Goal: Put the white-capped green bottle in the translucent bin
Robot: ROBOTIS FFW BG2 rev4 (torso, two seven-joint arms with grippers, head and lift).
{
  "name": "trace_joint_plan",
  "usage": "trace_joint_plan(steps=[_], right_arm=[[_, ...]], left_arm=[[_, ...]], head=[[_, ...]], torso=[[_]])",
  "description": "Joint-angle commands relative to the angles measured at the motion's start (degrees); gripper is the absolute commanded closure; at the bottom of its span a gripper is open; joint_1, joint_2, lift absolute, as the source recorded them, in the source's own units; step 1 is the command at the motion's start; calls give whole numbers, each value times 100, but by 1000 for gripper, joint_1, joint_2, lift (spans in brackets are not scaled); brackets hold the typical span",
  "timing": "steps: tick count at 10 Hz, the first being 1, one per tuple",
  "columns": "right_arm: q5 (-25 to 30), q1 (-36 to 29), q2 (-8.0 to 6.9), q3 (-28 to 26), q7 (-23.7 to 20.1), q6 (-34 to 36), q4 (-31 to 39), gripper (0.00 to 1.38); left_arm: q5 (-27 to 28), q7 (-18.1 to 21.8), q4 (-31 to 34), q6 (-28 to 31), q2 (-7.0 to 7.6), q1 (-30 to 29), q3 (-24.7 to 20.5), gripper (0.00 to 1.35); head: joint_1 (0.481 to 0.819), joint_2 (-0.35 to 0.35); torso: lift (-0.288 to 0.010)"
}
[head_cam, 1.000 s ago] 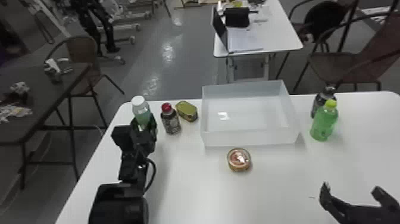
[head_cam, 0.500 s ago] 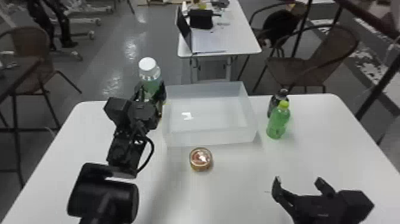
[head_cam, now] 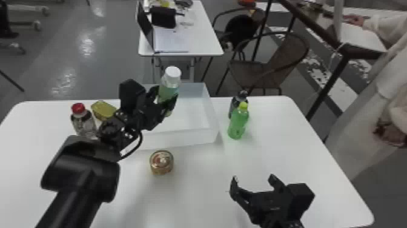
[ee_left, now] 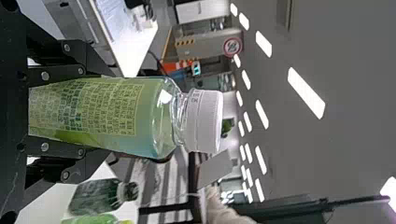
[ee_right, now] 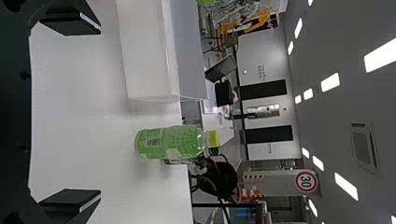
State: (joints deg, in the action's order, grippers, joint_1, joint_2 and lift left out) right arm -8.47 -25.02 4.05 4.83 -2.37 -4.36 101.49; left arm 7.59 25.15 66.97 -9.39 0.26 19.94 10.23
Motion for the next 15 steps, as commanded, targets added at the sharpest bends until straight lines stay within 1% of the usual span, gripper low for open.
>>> trace_joint_plan(steps=[1, 2, 3, 4, 5, 6, 7, 8, 9, 10, 11, 12, 13, 14, 15], right_arm=[[12, 120, 0, 27, -44, 14, -103, 65], [12, 234, 0, 53, -79, 14, -199, 65], [21, 313, 0, 62, -132, 14, -270, 65], [21, 384, -9, 62, -167, 14, -340, 67], [38, 419, -27, 62, -167, 14, -375, 65], [65, 454, -35, 71, -184, 32, -401, 65], [82, 463, -53, 62, -211, 41, -410, 67], [82, 436, -62, 62, -211, 32, -393, 67], [73, 349, -71, 53, -211, 32, -340, 65], [65, 261, -62, 18, -211, 41, -252, 65], [73, 217, -53, -17, -211, 41, -191, 67], [73, 217, -18, -17, -202, 58, -138, 67], [91, 164, 17, -61, -202, 93, -59, 67], [109, 67, 26, -131, -202, 111, 47, 67], [126, -29, 35, -193, -167, 120, 152, 67]], left_arm=[[805, 262, -835, 174, -41, 617, 93, 822], [1253, 368, -1309, 236, -41, 924, 23, 822], [1737, 386, -1661, 359, -41, 1179, -153, 794], [2247, 394, -1828, 482, -41, 1364, -293, 677], [2510, 429, -1960, 675, -41, 1566, -249, 464], [2853, 588, -2144, 877, -41, 1786, -179, 199], [3152, 693, -2153, 930, -41, 1838, -197, 79], [3082, 711, -2144, 842, -41, 1768, -293, 119], [2853, 737, -2127, 666, -41, 1663, -425, 130], [2519, 860, -1951, 491, -41, 1478, -539, 130], [2141, 878, -1265, 464, -41, 995, -566, 130], [1983, 781, -307, 543, -41, 336, -794, 130], [1684, 667, 361, 535, -41, -288, -1120, 130], [1289, 553, 774, 508, -41, -807, -1295, 130], [796, 315, 1046, 297, -41, -1282, -1331, 130]], head=[[695, -143], [695, -150], [695, -145], [695, -135], [695, -112], [695, -93], [695, -85], [695, -78], [695, -75], [695, -73], [695, -78], [695, -88], [695, -90], [695, -80], [695, -61]], torso=[[-72], [-72], [-72], [-72], [-72], [-72], [-72], [-72], [-72], [-72], [-72], [-72], [-72], [-72], [-72]])
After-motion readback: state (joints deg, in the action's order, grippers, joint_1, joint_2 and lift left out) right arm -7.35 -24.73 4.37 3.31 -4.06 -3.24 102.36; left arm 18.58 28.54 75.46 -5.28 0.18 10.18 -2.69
